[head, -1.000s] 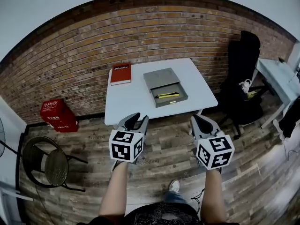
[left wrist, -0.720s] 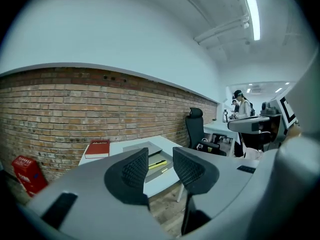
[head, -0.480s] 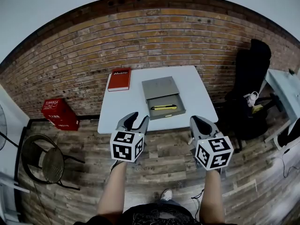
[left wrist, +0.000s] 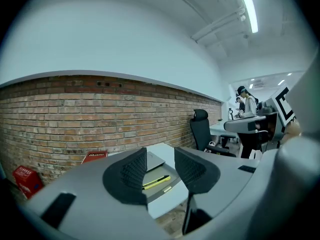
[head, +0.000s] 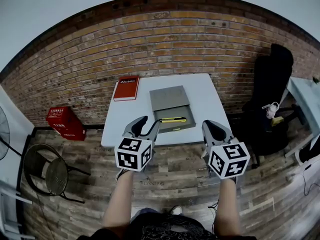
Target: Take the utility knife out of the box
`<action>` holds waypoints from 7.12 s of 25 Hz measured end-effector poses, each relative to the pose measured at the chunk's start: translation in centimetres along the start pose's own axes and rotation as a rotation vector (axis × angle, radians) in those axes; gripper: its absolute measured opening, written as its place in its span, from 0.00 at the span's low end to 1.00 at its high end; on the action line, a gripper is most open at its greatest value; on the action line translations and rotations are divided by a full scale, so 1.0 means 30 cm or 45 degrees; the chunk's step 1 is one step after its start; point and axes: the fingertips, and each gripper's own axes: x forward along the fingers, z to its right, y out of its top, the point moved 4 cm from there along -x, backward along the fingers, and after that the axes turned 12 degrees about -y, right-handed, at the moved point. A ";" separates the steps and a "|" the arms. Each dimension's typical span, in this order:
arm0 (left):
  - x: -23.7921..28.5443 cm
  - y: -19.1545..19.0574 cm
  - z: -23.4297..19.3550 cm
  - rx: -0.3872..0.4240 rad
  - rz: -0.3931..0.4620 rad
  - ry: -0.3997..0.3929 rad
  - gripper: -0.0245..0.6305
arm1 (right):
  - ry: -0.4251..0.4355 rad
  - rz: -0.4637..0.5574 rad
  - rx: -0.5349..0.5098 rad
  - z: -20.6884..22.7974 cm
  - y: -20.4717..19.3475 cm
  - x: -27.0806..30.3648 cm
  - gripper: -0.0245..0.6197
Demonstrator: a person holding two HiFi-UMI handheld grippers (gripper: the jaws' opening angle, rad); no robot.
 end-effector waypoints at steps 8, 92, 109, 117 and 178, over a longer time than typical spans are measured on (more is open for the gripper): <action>0.074 0.003 -0.033 -0.016 -0.008 -0.019 0.30 | -0.002 -0.014 -0.025 0.026 0.007 0.053 0.07; 0.916 -0.590 -0.225 0.590 -1.047 -1.197 0.35 | -0.548 -0.191 0.071 0.180 -0.101 0.576 0.07; 0.935 -0.647 -0.209 0.855 -1.208 -1.115 0.34 | -0.568 -0.203 0.089 0.192 -0.120 0.556 0.07; 0.931 -0.666 -0.184 0.878 -1.273 -1.200 0.29 | -0.574 -0.204 0.100 0.196 -0.129 0.555 0.07; 0.752 0.099 -0.072 0.261 -0.156 -0.616 0.23 | -0.453 -0.113 -0.003 0.340 -0.009 0.236 0.07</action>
